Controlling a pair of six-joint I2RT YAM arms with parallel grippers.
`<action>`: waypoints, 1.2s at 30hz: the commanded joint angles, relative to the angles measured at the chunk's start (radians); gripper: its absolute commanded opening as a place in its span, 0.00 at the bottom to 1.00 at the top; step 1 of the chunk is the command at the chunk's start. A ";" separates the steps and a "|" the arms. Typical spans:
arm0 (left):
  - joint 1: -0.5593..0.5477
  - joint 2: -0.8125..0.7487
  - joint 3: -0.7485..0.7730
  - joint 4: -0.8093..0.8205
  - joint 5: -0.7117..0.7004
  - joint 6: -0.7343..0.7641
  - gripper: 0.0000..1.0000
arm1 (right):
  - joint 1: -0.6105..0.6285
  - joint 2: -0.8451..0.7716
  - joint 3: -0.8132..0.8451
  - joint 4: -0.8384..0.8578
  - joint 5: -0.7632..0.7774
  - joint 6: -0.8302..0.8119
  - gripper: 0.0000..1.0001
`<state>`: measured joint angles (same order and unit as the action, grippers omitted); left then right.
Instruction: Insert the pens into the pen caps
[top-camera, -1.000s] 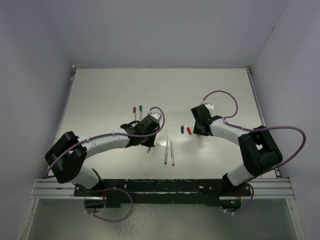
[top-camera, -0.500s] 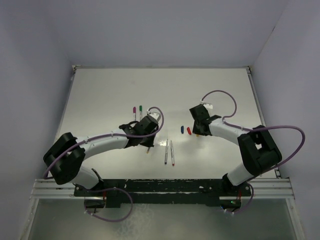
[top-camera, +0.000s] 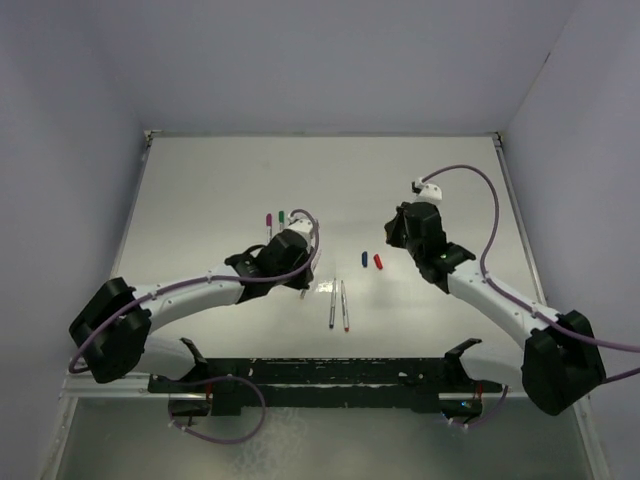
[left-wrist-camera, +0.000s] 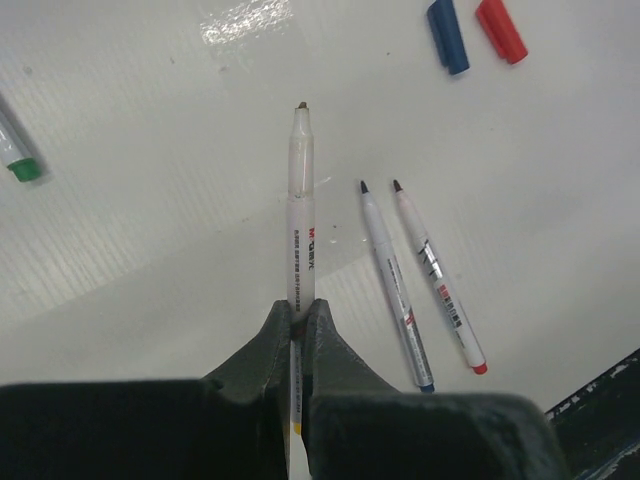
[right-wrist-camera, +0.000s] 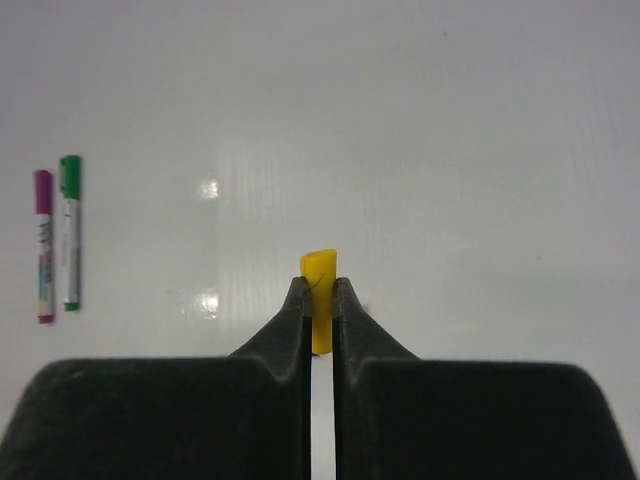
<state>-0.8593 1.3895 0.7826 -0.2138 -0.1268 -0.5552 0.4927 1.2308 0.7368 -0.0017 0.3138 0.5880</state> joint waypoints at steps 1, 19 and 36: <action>0.005 -0.081 -0.027 0.179 0.046 0.026 0.00 | 0.004 -0.083 -0.068 0.309 -0.064 -0.075 0.00; 0.005 -0.125 -0.189 0.723 0.253 -0.002 0.00 | 0.004 -0.106 -0.252 0.988 -0.420 0.088 0.00; 0.005 -0.119 -0.209 0.880 0.263 -0.001 0.00 | 0.005 -0.022 -0.311 1.180 -0.538 0.222 0.00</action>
<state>-0.8593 1.2755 0.5877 0.5816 0.1303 -0.5571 0.4927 1.2030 0.4229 1.0481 -0.1871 0.7624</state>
